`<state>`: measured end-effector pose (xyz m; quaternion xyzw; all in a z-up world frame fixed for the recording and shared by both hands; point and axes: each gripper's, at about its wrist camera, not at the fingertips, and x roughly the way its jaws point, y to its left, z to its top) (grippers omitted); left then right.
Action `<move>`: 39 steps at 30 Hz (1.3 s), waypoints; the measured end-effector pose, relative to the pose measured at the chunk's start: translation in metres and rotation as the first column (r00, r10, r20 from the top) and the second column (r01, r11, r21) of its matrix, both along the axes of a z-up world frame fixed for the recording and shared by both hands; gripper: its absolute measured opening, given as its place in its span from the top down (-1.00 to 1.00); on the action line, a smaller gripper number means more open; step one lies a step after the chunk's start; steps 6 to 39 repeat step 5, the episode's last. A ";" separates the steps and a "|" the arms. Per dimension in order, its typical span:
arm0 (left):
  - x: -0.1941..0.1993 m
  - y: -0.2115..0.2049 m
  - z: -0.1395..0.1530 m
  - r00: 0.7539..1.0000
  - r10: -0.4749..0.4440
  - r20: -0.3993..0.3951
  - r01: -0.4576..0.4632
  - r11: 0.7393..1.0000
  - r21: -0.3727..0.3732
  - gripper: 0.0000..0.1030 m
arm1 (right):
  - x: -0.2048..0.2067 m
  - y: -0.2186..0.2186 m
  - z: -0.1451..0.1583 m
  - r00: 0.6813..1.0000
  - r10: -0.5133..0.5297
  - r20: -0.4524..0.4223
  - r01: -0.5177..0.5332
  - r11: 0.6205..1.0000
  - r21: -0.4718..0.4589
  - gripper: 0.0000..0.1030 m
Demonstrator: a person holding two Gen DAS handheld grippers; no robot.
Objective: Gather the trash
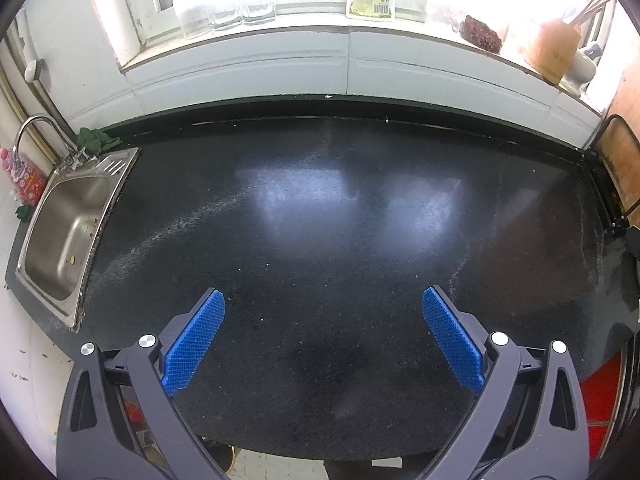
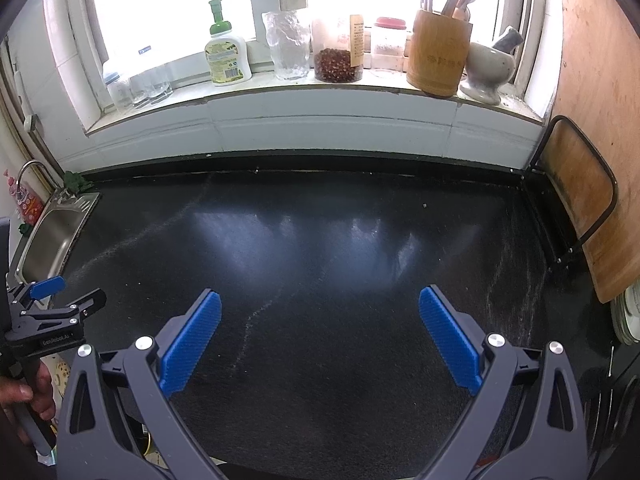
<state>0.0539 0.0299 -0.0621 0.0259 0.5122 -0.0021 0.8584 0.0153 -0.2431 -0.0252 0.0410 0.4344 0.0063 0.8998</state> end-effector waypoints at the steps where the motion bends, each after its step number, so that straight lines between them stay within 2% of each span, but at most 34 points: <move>1: 0.002 -0.001 -0.001 1.000 0.001 -0.001 -0.001 1.000 -0.004 -0.87 | 0.001 -0.001 -0.002 1.000 0.000 -0.003 0.000 1.000 0.002 -0.86; 5: 0.010 -0.003 -0.013 1.000 -0.014 0.014 0.014 1.000 -0.005 -0.87 | 0.005 -0.011 -0.014 1.000 0.000 0.007 0.000 1.000 0.009 -0.86; 39: 0.010 -0.003 -0.013 1.000 -0.014 0.014 0.014 1.000 -0.005 -0.87 | 0.005 -0.011 -0.014 1.000 0.000 0.007 0.000 1.000 0.009 -0.86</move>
